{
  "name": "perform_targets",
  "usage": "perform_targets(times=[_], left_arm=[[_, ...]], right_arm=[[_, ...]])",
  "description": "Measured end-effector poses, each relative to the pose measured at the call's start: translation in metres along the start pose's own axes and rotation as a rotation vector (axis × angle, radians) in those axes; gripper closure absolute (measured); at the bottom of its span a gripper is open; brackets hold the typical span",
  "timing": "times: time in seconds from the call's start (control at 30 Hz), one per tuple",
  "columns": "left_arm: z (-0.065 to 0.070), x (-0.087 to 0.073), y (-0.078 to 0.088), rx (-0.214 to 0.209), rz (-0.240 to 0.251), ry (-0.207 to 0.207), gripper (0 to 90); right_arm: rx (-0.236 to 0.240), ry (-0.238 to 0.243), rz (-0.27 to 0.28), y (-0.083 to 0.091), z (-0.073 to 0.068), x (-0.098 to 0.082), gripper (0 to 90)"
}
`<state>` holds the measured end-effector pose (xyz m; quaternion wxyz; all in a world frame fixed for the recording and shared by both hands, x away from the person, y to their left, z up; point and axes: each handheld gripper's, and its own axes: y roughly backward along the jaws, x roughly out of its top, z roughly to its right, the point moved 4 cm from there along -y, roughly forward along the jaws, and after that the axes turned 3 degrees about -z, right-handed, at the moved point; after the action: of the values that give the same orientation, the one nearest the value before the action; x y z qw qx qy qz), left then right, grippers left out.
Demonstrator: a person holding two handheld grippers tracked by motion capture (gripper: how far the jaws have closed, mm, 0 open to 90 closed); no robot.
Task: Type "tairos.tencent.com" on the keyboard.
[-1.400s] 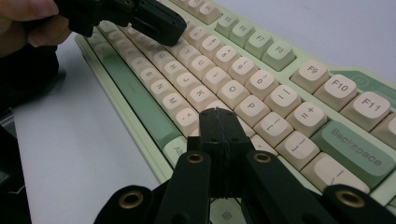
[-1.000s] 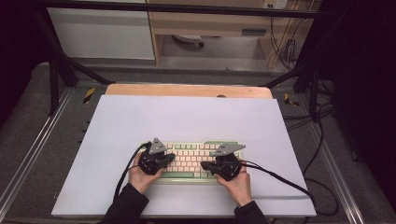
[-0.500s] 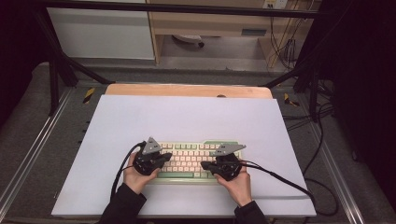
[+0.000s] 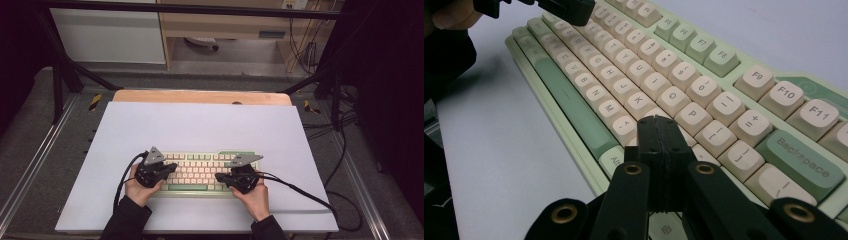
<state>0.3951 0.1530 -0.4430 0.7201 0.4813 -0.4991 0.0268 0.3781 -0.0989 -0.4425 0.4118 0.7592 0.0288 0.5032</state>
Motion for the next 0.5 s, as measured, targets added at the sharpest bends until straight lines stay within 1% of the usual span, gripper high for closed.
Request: perform_targets(times=[0.37, 0.5], left_arm=[[-0.0073, -0.0041, -0.0032, 0.025, -0.015, 0.006, 90.0], [-0.0076, -0.0051, -0.0046, 0.025, -0.02, 0.006, 90.0]], right_arm=[[-0.001, 0.002, 0.0, 0.0, 0.0002, -0.0001, 90.0], [-0.001, -0.002, 0.001, 0.0002, 0.0, -0.0001, 90.0]])
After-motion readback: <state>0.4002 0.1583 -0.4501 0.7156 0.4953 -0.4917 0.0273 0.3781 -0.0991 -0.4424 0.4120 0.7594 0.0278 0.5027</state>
